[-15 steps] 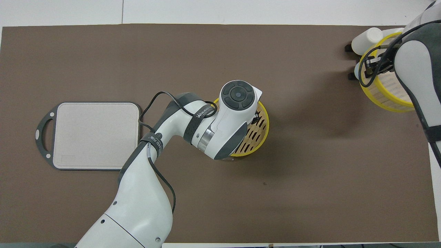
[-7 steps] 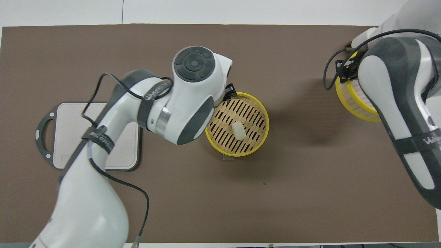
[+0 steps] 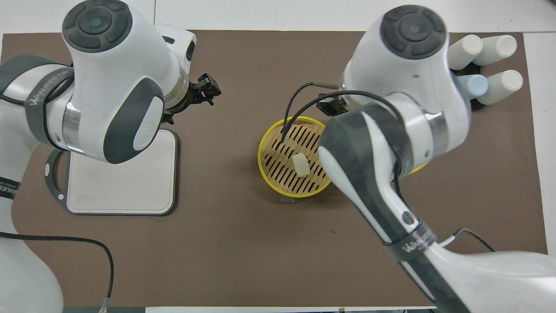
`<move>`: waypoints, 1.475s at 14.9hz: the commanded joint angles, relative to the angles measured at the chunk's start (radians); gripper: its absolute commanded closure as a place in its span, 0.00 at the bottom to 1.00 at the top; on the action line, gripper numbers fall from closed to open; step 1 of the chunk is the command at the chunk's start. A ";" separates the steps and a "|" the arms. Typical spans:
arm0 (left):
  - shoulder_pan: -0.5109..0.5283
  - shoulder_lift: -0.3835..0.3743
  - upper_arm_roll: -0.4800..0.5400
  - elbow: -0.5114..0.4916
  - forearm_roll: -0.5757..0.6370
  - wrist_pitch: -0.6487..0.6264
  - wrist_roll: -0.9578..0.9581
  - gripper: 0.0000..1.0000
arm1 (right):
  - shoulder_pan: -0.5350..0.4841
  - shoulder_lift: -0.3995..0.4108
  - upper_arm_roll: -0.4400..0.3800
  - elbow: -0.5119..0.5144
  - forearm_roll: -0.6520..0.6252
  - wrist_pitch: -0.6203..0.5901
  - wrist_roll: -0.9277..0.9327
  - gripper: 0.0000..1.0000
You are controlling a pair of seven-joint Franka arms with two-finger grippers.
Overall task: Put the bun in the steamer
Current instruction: 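Withdraw the left gripper while the right gripper carries the lid back, then lower the lid onto the steamer with the right gripper and release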
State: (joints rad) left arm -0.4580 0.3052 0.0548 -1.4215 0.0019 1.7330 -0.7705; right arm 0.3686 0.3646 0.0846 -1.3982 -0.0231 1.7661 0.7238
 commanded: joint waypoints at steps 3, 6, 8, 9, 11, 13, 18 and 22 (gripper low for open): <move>0.169 -0.122 -0.004 -0.028 0.018 -0.151 0.331 0.00 | 0.168 0.071 -0.005 -0.015 -0.034 0.110 0.254 1.00; 0.254 -0.170 -0.004 -0.040 0.018 -0.210 0.517 0.00 | 0.200 0.117 -0.005 -0.011 -0.035 0.203 0.341 1.00; 0.294 -0.182 -0.006 -0.054 0.018 -0.213 0.585 0.00 | 0.205 0.145 -0.005 -0.007 -0.031 0.233 0.359 1.00; 0.298 -0.192 -0.006 -0.068 0.018 -0.211 0.609 0.00 | 0.207 0.157 -0.005 0.004 -0.034 0.234 0.367 1.00; 0.311 -0.202 -0.006 -0.089 0.018 -0.210 0.642 0.00 | 0.227 0.177 -0.005 0.019 -0.035 0.251 0.391 1.00; 0.323 -0.201 -0.006 -0.088 0.018 -0.207 0.672 0.00 | 0.230 0.183 -0.005 0.018 -0.034 0.280 0.413 1.00; 0.355 -0.201 -0.006 -0.085 -0.035 -0.202 0.708 0.00 | 0.234 0.195 -0.005 0.019 -0.035 0.283 0.418 1.00; 0.352 -0.202 -0.007 -0.091 -0.036 -0.207 0.708 0.00 | 0.199 0.198 -0.005 0.019 -0.060 0.270 0.405 1.00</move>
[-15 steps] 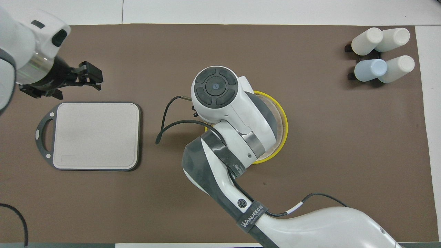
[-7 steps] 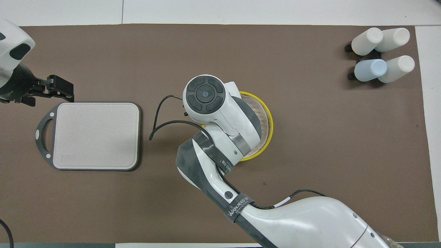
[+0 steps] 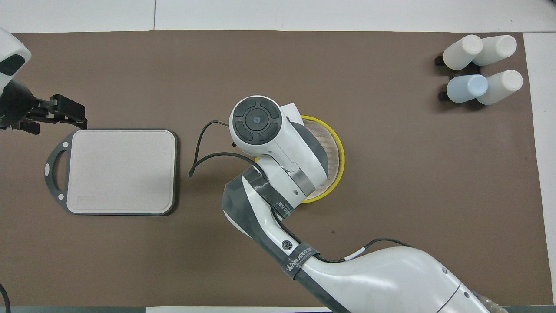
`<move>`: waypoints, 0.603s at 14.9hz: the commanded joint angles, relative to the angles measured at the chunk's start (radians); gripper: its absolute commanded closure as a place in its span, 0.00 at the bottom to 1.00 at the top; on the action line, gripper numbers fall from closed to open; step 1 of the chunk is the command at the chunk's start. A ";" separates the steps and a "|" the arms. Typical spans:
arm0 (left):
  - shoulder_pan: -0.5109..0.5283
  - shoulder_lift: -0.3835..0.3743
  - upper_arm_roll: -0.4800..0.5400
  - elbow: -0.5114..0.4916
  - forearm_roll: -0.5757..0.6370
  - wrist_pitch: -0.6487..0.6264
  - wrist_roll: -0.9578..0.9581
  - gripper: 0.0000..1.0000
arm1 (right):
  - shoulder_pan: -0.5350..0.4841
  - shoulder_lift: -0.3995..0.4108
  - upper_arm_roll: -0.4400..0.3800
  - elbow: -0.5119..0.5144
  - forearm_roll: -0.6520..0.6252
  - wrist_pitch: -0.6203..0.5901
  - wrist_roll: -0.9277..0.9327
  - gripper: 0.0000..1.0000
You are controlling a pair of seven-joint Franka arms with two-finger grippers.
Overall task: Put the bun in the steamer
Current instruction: 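Lower the lid onto the steamer with the right gripper and release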
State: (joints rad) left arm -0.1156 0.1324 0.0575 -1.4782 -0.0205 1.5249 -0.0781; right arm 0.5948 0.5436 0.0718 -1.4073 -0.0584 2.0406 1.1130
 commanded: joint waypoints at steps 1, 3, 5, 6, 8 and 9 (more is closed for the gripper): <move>0.010 -0.030 -0.010 -0.034 -0.013 0.000 0.017 0.00 | -0.029 0.019 0.008 0.028 -0.027 -0.007 0.014 1.00; 0.007 -0.031 -0.010 -0.039 -0.013 -0.002 0.015 0.00 | -0.030 0.019 0.008 0.028 -0.035 -0.005 0.011 1.00; 0.001 -0.031 -0.011 -0.039 -0.013 -0.005 0.014 0.00 | -0.035 0.021 0.008 0.028 -0.031 0.003 0.010 1.00; 0.001 -0.031 -0.011 -0.040 -0.013 -0.006 0.014 0.00 | -0.036 0.022 0.009 0.028 -0.026 0.006 0.010 1.00; -0.001 -0.033 -0.011 -0.040 -0.013 -0.008 0.014 0.00 | -0.036 0.026 0.009 0.030 -0.023 0.010 0.010 1.00; -0.001 -0.033 -0.011 -0.040 -0.013 -0.008 0.014 0.00 | -0.035 0.027 0.009 0.030 -0.023 0.013 0.010 1.00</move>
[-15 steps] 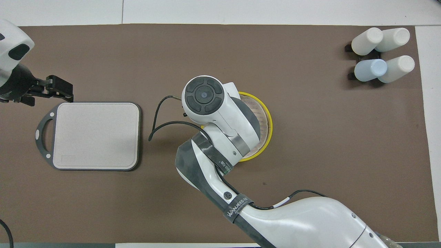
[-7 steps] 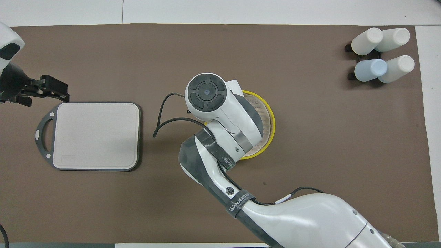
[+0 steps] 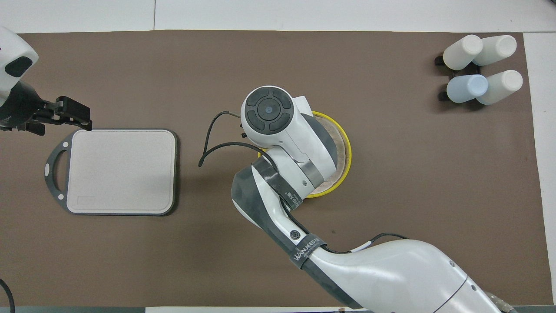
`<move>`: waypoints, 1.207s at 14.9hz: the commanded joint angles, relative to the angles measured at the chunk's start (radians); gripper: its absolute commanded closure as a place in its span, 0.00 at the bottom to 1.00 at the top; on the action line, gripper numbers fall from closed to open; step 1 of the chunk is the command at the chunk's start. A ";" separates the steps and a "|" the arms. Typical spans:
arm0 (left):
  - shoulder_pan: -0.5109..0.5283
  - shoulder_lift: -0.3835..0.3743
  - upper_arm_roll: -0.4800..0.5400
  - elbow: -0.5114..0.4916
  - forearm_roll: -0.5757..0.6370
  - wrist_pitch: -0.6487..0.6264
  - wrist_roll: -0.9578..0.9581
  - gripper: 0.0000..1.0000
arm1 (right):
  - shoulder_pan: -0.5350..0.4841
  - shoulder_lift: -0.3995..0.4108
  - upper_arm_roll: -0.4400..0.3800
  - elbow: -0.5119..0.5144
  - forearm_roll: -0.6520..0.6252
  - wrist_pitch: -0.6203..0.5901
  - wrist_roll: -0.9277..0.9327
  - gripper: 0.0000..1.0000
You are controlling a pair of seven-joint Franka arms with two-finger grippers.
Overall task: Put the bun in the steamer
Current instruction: 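Lower the lid onto the steamer with the right gripper and release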
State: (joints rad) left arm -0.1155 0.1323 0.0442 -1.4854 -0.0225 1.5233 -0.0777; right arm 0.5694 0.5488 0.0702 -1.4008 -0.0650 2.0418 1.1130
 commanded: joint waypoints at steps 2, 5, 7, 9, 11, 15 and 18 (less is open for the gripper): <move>-0.003 -0.036 0.000 -0.036 -0.011 -0.006 0.012 0.00 | -0.005 0.023 0.011 0.023 -0.015 0.021 0.011 1.00; -0.007 -0.040 0.000 -0.045 -0.011 -0.006 0.010 0.00 | 0.010 0.043 0.013 0.059 -0.013 0.005 0.014 1.00; -0.007 -0.040 0.000 -0.047 -0.011 -0.006 0.010 0.00 | 0.010 0.043 0.013 0.059 -0.007 0.005 0.014 1.00; -0.007 -0.042 0.000 -0.047 -0.011 -0.005 0.010 0.00 | 0.012 0.043 0.014 0.059 -0.006 0.006 0.013 1.00; -0.007 -0.040 0.000 -0.047 -0.011 -0.005 0.009 0.00 | 0.012 0.042 0.016 0.059 -0.003 0.015 0.013 1.00; -0.006 -0.040 0.000 -0.044 -0.011 0.001 0.010 0.00 | 0.010 0.040 0.016 0.051 -0.001 0.028 0.013 1.00; -0.007 -0.039 0.000 -0.042 -0.011 0.005 0.009 0.00 | 0.012 0.039 0.016 0.034 -0.001 0.043 0.011 1.00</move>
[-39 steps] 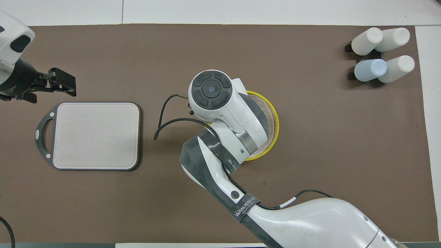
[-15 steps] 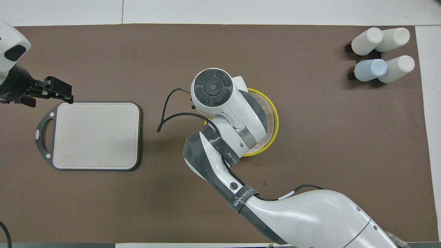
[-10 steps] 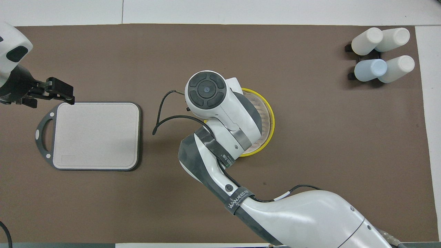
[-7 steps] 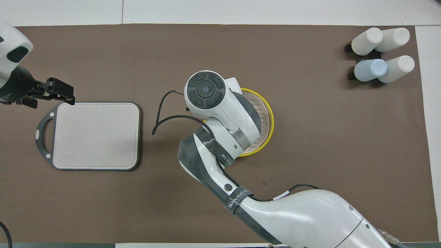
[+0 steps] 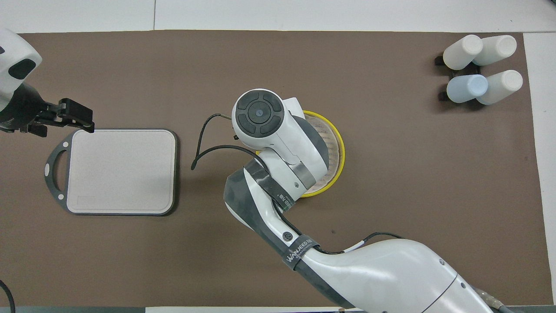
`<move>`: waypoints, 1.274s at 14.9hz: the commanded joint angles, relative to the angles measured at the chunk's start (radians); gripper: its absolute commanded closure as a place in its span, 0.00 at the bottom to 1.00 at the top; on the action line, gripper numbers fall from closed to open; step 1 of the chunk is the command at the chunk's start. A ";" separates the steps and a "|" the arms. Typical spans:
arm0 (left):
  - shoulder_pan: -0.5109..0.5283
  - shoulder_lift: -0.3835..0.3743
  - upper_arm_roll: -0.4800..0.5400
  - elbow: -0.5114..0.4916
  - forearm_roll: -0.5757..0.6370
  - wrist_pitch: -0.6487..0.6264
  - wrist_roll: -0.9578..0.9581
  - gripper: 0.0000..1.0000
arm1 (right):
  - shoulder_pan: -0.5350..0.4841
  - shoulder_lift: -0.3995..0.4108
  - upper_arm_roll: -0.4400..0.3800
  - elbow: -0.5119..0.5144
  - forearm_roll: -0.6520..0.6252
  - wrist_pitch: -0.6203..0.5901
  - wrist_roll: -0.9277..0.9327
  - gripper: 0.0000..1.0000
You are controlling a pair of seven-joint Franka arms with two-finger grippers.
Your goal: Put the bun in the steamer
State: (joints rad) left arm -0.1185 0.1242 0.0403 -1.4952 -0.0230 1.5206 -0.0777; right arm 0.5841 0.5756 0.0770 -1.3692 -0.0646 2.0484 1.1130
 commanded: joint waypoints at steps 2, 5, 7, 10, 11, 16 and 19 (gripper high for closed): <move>-0.004 -0.031 0.004 -0.033 -0.011 0.010 0.009 0.00 | -0.003 0.012 0.009 -0.013 -0.003 0.039 0.011 1.00; -0.004 -0.031 0.004 -0.033 -0.011 0.010 0.009 0.00 | -0.004 0.009 0.010 -0.011 -0.003 0.021 0.011 0.57; -0.004 -0.031 0.003 -0.031 -0.011 0.012 0.009 0.00 | -0.003 0.000 0.014 0.010 -0.003 -0.031 0.011 0.00; -0.004 -0.031 0.003 -0.028 -0.011 0.009 0.007 0.00 | -0.036 -0.041 0.015 0.051 0.012 -0.105 -0.017 0.00; -0.004 -0.031 0.003 -0.026 -0.011 0.006 0.007 0.00 | -0.071 -0.081 0.015 0.051 0.043 -0.129 -0.082 0.00; -0.001 -0.031 0.004 -0.025 -0.005 0.010 0.015 0.00 | -0.233 -0.242 0.009 0.036 0.071 -0.371 -0.561 0.00; 0.008 -0.032 0.004 -0.023 -0.005 0.004 0.018 0.00 | -0.361 -0.327 0.007 -0.007 0.066 -0.482 -0.833 0.00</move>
State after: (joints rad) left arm -0.1162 0.1181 0.0423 -1.4955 -0.0230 1.5215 -0.0775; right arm 0.2971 0.3081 0.0720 -1.3076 -0.0098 1.5893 0.4272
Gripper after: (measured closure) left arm 0.000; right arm 0.000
